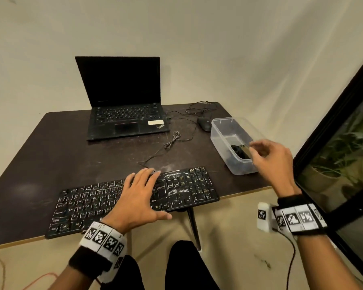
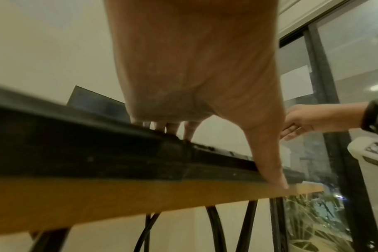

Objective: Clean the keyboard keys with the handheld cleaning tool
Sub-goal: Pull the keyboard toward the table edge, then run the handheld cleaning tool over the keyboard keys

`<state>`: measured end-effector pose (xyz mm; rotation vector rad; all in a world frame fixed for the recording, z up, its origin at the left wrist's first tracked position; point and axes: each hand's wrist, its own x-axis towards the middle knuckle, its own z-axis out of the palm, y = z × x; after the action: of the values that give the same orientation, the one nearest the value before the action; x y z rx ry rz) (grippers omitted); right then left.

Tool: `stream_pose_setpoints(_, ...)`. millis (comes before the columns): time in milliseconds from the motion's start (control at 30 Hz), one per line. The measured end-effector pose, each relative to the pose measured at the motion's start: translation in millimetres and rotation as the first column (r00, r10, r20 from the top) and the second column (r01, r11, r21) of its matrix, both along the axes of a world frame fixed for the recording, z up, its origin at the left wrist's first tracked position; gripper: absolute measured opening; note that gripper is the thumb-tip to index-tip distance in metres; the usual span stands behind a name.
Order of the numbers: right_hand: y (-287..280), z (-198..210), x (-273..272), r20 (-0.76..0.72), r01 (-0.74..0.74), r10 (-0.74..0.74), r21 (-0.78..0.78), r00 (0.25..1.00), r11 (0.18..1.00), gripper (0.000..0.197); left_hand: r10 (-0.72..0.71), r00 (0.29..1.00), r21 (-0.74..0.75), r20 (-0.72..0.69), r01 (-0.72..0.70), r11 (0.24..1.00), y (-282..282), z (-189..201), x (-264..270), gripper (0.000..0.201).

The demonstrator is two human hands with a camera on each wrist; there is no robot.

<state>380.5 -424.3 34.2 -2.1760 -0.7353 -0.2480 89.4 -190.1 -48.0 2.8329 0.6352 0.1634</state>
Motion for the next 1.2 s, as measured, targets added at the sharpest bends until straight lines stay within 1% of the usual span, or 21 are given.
stream_pose_setpoints(67, 10.2, 9.5, 28.7, -0.026, 0.025, -0.03, -0.168, 0.999, 0.985, 0.021, 0.017, 1.0, -0.071, 0.019, -0.016, 0.997, 6.3, -1.0, -0.1, 0.151)
stream_pose_setpoints(133, 23.4, 15.4, 52.3, -0.051, 0.018, -0.038, -0.355, 0.998, 0.935, 0.029, 0.031, 0.999, -0.119, 0.035, -0.027, 0.993, 9.7, 2.5, -2.4, 0.145)
stream_pose_setpoints(200, 37.1, 18.8, 67.6, -0.093, -0.03, -0.022, -0.528, 0.995, 0.849, 0.042, 0.044, 0.998, -0.135, 0.045, -0.038, 0.99, 10.2, 8.2, -4.0, 0.14)
stream_pose_setpoints(267, 50.2, 19.0, 76.5, -0.14, -0.083, -0.015, -0.664, 0.99, 0.743, 0.056, 0.054, 0.997, -0.145, 0.052, -0.046, 0.988, 9.0, 12.7, -4.5, 0.138)
stream_pose_setpoints(333, 60.0, 15.3, 83.1, -0.173, -0.124, -0.014, -0.755, 0.985, 0.644, 0.066, 0.059, 0.997, -0.158, 0.053, -0.05, 0.986, 7.8, 13.5, -4.7, 0.137)
stream_pose_setpoints(400, 67.9, 10.6, 89.7, -0.181, -0.141, -0.011, -0.805, 0.983, 0.576, 0.072, 0.065, 0.996, -0.164, 0.063, -0.054, 0.985, 9.1, 11.9, -5.4, 0.137)
stream_pose_setpoints(467, 72.8, 6.1, 95.7, -0.184, -0.155, -0.004, -0.839, 0.983, 0.521, 0.071, 0.067, 0.996, -0.164, 0.063, -0.055, 0.985, 10.8, 10.4, -5.9, 0.138)
stream_pose_setpoints(533, 75.1, 2.8, 98.7, -0.215, -0.191, 0.006, -0.855, 0.977, 0.482, 0.066, 0.065, 0.996, -0.164, 0.065, -0.054, 0.985, 12.2, 9.4, -6.2, 0.138)
stream_pose_setpoints(600, 76.0, 0.4, 99.4, -0.214, -0.2, 0.028, -0.852, 0.976, 0.484, 0.057, 0.062, 0.996, -0.168, 0.071, -0.049, 0.985, 13.1, 9.3, -6.5, 0.139)
stream_pose_setpoints(667, 75.0, -0.5, 101.0, -0.186, -0.178, 0.037, -0.838, 0.982, 0.516, 0.05, 0.067, 0.995, -0.167, 0.067, -0.055, 0.984, 14.1, 8.4, -7.4, 0.141)
stream_pose_setpoints(733, 71.2, 1.7, 103.4, -0.192, -0.168, 0.013, -0.821, 0.981, 0.546, 0.048, 0.074, 0.995, -0.158, 0.065, -0.063, 0.985, 15.0, 7.7, -8.0, 0.142)
stream_pose_setpoints(767, 68.3, 4.2, 105.0, -0.201, -0.162, -0.006, -0.808, 0.98, 0.567, 0.05, 0.075, 0.995, -0.155, 0.064, -0.064, 0.986, 15.8, 7.1, -8.2, 0.142)
stream_pose_setpoints(867, 61.4, 20.5, 109.9, -0.23, -0.133, -0.06, -0.735, 0.971, 0.665, 0.07, 0.073, 0.995, -0.156, 0.062, -0.063, 0.986, 17.5, 5.7, -9.0, 0.145)
stream_pose_setpoints(933, 58.0, 34.6, 112.7, -0.266, -0.15, -0.054, -0.687, 0.962, 0.711, 0.074, 0.068, 0.995, -0.151, 0.068, -0.057, 0.987, 17.9, 4.5, -8.7, 0.146)
stream_pose_setpoints(1033, 57.9, 45.9, 111.7, -0.271, -0.164, -0.045, -0.699, 0.961, 0.696, 0.072, 0.062, 0.995, -0.143, 0.072, -0.052, 0.988, 18.3, 3.0, -8.8, 0.147)
stream_pose_setpoints(1133, 59.0, 38.4, 107.2, -0.272, -0.175, -0.043, -0.726, 0.961, 0.665, 0.073, 0.059, 0.995, -0.145, 0.08, -0.047, 0.988, 18.4, 2.0, -9.5, 0.147)
stream_pose_setpoints(1200, 59.5, 31.2, 105.8, -0.283, -0.189, -0.043, -0.739, 0.958, 0.647, 0.068, 0.06, 0.994, -0.153, 0.089, -0.046, 0.987, 17.7, 2.2, -9.5, 0.146)
